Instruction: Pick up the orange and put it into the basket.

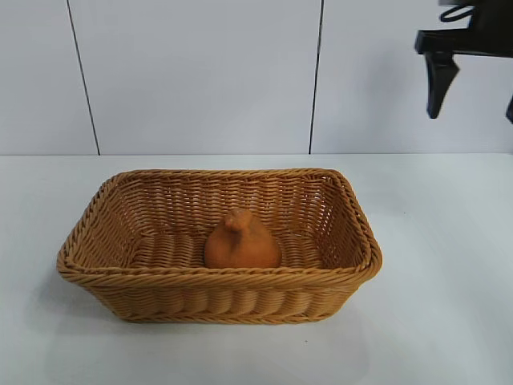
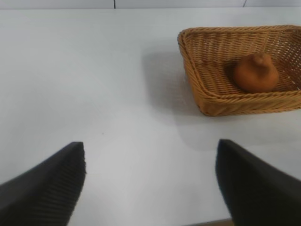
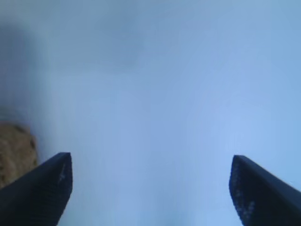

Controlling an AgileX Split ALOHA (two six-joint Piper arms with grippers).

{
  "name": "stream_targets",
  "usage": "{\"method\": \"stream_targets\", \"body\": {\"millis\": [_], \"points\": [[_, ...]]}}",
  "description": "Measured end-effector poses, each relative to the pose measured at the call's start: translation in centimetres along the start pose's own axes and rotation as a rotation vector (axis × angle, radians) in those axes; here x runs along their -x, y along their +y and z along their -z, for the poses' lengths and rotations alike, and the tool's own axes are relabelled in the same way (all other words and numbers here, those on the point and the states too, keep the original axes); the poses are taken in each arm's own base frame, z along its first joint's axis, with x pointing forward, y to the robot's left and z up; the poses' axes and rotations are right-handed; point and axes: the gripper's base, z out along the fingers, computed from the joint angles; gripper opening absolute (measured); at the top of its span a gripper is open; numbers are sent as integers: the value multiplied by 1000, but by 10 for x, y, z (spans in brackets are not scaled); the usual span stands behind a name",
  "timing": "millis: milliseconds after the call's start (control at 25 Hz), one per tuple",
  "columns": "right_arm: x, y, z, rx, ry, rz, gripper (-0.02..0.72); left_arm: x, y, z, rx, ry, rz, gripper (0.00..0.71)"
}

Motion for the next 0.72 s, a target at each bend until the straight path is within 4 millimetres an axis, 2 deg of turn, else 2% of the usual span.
{"method": "stream_targets", "body": {"millis": [160, 320, 520, 720], "points": [[-13, -6, -4, 22, 43, 16, 620, 0, 0, 0, 0, 0, 0, 549], [-46, -6, 2, 41, 97, 27, 620, 0, 0, 0, 0, 0, 0, 549], [-109, -9, 24, 50, 142, 54, 620, 0, 0, 0, 0, 0, 0, 549], [-178, -13, 62, 55, 71, 64, 620, 0, 0, 0, 0, 0, 0, 549]]}}
